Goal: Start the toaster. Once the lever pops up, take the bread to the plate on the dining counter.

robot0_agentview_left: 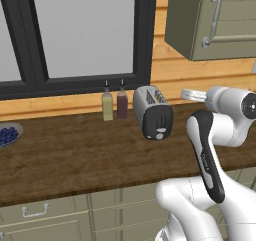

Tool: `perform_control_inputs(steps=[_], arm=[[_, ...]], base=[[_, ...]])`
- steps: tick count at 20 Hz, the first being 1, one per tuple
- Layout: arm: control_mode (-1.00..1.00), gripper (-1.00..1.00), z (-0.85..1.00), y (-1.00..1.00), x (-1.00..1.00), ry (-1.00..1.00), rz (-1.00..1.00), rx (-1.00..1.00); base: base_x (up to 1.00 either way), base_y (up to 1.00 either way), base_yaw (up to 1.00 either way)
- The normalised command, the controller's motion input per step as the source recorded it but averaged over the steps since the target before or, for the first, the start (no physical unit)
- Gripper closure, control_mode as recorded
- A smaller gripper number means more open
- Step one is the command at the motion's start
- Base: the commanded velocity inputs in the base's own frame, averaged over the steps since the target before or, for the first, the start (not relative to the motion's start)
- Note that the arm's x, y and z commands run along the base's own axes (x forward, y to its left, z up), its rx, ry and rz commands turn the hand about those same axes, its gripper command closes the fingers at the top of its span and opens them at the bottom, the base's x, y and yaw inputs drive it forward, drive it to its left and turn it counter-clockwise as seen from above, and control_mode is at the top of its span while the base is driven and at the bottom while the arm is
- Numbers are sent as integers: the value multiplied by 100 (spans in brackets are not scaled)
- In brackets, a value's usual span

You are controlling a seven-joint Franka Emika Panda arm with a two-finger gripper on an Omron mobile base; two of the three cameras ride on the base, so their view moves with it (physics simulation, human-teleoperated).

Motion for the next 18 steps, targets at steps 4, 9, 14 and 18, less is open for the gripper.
perform_control_inputs(steps=[4, 9, 14, 18], arm=[[-100, 100, 0, 0, 0, 0, 0, 0], [-100, 100, 0, 0, 0, 0, 0, 0], [-100, 100, 0, 0, 0, 0, 0, 0], [-100, 100, 0, 0, 0, 0, 0, 0]], base=[[0, 0, 0], [0, 0, 0], [0, 0, 0], [0, 0, 0]])
